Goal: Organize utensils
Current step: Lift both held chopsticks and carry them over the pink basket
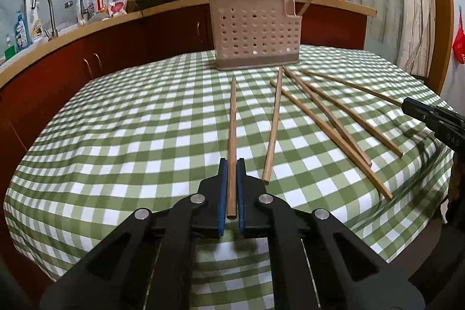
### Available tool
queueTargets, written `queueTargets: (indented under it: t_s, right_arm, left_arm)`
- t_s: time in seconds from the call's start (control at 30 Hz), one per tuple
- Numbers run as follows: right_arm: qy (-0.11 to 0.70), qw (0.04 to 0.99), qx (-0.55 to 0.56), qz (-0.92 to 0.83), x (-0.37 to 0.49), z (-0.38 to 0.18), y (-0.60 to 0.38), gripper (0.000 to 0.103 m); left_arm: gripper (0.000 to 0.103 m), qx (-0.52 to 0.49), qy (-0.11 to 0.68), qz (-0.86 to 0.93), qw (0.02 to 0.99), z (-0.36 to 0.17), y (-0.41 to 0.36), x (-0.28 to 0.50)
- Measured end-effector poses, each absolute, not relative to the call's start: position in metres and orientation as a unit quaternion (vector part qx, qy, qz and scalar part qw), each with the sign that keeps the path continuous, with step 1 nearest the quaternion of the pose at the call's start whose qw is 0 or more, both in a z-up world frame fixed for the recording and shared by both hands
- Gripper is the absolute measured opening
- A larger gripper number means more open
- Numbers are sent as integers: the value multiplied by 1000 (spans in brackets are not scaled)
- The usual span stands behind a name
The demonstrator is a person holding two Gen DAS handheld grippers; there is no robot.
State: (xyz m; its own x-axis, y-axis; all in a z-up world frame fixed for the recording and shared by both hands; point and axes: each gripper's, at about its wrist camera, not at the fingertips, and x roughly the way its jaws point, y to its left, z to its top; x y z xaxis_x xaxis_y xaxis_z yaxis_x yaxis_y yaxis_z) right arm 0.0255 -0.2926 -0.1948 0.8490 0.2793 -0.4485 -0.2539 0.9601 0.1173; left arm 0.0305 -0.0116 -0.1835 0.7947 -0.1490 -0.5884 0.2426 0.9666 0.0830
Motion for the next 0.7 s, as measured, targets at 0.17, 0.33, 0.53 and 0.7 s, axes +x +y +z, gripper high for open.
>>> queueTargets:
  t_s: [0.17,0.33,0.53,0.7]
  right_arm:
    - [213,967,27,138,21,-177,-294,7]
    - [180,974,27,136,16,-153,-297,7]
    - [147,980,24,135,12,-126,-295,7]
    - [126,982,26,138,10,-106,-296,7]
  left_arm:
    - [7,75,281,-97,952,-170,-12,28]
    - [7,70,256,-88,960,-150,-10,25]
    - [7,66,236,-84,966,-125,-10,23]
    - [7,60,229,-80,968,-104,-12,22]
